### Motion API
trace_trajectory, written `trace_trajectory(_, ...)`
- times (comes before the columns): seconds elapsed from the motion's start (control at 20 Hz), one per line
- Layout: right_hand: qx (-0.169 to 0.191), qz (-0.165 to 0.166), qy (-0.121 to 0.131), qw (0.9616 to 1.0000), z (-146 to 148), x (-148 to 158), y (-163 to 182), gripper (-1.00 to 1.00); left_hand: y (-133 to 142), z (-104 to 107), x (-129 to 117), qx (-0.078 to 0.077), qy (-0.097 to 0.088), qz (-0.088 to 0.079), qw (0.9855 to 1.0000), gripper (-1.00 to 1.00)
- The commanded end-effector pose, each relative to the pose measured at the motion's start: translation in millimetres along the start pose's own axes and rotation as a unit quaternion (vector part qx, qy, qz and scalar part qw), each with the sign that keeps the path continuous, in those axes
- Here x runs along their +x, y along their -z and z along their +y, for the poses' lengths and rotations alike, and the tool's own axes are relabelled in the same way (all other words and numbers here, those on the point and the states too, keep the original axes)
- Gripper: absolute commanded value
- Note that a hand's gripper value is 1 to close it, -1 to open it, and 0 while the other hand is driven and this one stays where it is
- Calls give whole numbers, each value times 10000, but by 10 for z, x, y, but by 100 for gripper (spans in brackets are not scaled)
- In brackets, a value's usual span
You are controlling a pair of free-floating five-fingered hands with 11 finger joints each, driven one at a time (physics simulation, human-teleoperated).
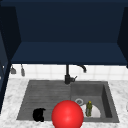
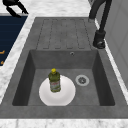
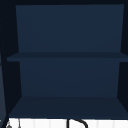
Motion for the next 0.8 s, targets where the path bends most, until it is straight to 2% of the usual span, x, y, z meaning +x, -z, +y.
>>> trace_trajectory(0.0, 24, 203, -645, 9977, -26, -69, 151, -100, 0, 0, 0, 0, 0, 0, 10000, 0)
trace_trajectory(0.35, 6, 492, -782, 9957, -65, -175, 409, -100, 0, 0, 0, 0, 0, 0, 10000, 0)
trace_trajectory(0.75, -302, 819, -1075, 9904, -123, -207, 715, -100, 0, 0, 0, 0, 0, 0, 10000, 0)
